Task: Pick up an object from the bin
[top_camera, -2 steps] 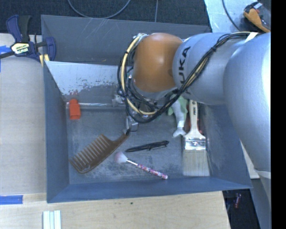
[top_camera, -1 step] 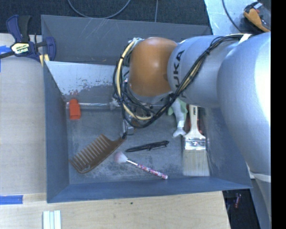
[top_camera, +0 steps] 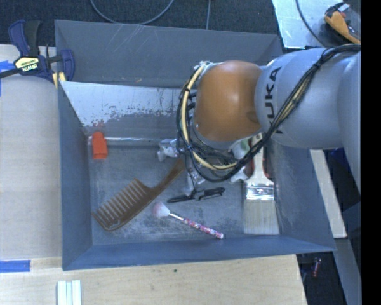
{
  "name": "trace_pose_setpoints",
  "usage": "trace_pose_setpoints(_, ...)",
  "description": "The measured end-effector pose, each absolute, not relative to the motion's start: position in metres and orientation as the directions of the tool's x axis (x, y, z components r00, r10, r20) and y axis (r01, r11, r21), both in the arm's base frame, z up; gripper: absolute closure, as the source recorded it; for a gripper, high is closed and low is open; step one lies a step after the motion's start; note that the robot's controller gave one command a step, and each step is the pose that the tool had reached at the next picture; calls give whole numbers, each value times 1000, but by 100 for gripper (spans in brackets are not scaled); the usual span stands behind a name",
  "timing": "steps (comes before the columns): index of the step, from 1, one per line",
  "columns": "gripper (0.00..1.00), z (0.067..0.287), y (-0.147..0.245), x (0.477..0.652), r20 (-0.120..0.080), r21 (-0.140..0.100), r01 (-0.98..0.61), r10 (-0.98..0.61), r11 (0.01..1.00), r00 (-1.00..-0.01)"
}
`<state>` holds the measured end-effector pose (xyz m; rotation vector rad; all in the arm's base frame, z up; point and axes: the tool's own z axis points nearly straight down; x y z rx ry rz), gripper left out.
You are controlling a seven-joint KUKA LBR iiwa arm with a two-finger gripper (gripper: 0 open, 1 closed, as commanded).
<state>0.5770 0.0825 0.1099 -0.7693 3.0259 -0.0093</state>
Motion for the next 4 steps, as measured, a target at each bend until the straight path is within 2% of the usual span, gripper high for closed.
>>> trace_pose_setpoints(1, 0, 102, 87, 571, -16, -14, -475, -475, 880, -880)
trace_pose_setpoints(2, 100, 76, 87, 556, -23, -27, -805, -805, 593, -592)
trace_pose_setpoints(3, 100, 76, 87, 556, -23, -27, -804, -805, 594, -593)
trace_pose_setpoints(4, 100, 175, 88, 550, -17, -24, -828, -828, 561, -560)
